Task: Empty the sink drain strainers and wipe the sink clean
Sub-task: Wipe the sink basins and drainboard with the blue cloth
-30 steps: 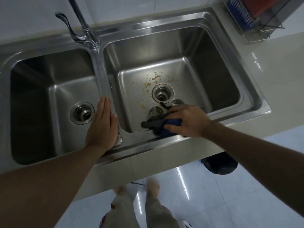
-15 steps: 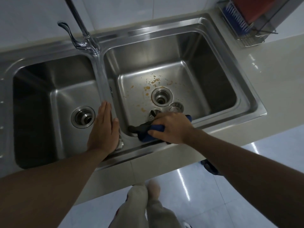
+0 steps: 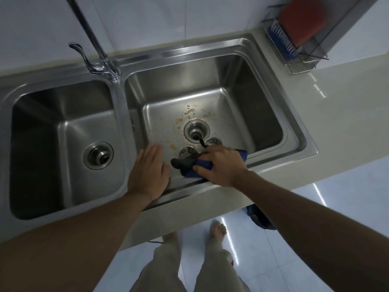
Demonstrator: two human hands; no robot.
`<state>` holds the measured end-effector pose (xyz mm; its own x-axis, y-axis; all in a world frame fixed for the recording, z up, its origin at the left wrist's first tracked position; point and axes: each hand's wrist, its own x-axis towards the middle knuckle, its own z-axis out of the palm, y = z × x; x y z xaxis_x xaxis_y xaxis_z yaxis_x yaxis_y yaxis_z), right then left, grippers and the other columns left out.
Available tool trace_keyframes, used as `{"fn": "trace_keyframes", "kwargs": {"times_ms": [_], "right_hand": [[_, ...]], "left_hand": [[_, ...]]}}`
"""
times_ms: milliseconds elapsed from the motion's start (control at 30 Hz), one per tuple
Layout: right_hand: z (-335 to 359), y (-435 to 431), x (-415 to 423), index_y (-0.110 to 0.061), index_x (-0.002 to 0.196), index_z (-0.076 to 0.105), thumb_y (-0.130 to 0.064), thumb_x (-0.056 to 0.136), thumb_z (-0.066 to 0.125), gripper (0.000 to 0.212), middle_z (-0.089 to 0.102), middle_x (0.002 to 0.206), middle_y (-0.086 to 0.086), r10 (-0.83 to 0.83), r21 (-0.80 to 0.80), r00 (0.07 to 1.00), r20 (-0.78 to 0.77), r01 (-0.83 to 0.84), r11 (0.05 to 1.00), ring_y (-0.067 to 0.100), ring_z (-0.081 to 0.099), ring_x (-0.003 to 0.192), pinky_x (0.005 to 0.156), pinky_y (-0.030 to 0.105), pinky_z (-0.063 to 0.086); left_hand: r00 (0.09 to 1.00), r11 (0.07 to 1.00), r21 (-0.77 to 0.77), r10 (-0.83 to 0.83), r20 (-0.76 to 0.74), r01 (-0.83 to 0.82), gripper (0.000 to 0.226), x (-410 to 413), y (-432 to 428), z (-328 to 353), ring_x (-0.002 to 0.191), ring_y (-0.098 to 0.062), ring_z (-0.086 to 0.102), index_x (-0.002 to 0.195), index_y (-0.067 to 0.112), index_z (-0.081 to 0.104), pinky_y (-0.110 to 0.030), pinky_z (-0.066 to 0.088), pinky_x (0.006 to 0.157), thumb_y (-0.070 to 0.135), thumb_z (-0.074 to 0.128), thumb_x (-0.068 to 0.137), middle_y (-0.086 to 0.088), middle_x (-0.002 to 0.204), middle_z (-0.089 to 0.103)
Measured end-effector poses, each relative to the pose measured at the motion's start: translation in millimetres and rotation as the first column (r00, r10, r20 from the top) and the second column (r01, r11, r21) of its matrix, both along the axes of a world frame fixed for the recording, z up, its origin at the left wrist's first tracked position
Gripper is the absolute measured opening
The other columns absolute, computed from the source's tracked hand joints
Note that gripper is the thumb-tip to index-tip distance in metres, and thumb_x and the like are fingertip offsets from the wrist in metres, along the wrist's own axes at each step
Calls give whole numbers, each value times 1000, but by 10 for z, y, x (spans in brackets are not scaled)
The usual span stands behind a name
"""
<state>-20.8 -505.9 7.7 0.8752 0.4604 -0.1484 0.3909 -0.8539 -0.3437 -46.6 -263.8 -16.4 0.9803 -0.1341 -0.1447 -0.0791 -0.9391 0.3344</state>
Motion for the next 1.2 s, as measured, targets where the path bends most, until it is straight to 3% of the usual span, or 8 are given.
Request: {"fn": "trace_keyframes", "kwargs": {"times_ms": [200,333,500,733,800,933,1100,1200], "right_hand": [[28,-835,223,-35,113,72,-62,91,46,43,65,115,-9,57,-13,998,-11,-57,998,17,61,97,80,34,50],[15,-1738,391,-28,110,76,-59,92,44,48,69,112,-4,74,-125,986,147,-56,991,27,60,98,85,40,46],[-129,-2548,890,-28,124,67,-53,94,56,41,62,124,3,222,-295,873,434,-95,951,32,52,108,93,44,37],[-197,-1908,1763,-20,134,57,-43,96,53,45,54,131,15,-127,-260,895,428,256,931,40,46,114,95,49,37],[-210,-1886,1702,-20,133,59,-42,95,55,44,55,130,14,-46,-302,909,415,186,935,40,46,115,95,49,37],[-132,-2118,1748,-23,128,66,-43,94,58,40,60,129,9,296,-368,893,338,-163,915,36,50,114,96,46,36],[-142,-1842,2106,-22,128,65,-41,94,58,39,57,130,11,58,-359,916,397,96,928,39,47,118,97,48,34],[-232,-1778,2001,-21,124,67,-39,93,60,36,57,128,11,181,-432,908,379,0,902,38,46,118,96,49,38]], "left_hand": [[970,978,-186,47,-237,-93,66,26,-659,-77,152,-18,16,157,18,20,-39,18,124,50,34,102,0,165,18],[949,960,-215,111,-294,-180,73,145,-1243,-68,152,-17,15,155,27,13,-41,24,117,64,32,94,6,165,13],[957,987,-75,116,-266,-141,84,270,-1627,-175,154,-21,-3,158,23,-6,-36,-3,122,68,20,93,3,167,-4],[963,992,-30,116,-243,-127,79,313,-1605,-244,153,-14,-9,158,19,-7,-35,-1,125,61,20,98,2,167,-6],[963,990,-27,125,-241,-135,74,336,-1600,-247,153,-14,-9,158,19,-7,-36,-1,125,57,20,101,0,167,-6],[967,994,-10,105,-233,-111,69,394,-1607,-263,153,-16,-9,158,18,-9,-40,3,126,48,20,102,-1,167,-8],[967,991,-20,126,-221,-134,81,435,-1588,-245,152,-11,-13,158,20,-7,-37,-9,123,57,30,96,3,167,-10],[967,980,-53,181,-178,-193,84,582,-1420,-179,152,-10,-13,159,21,-3,-39,-10,123,58,35,94,5,167,-6]]}}
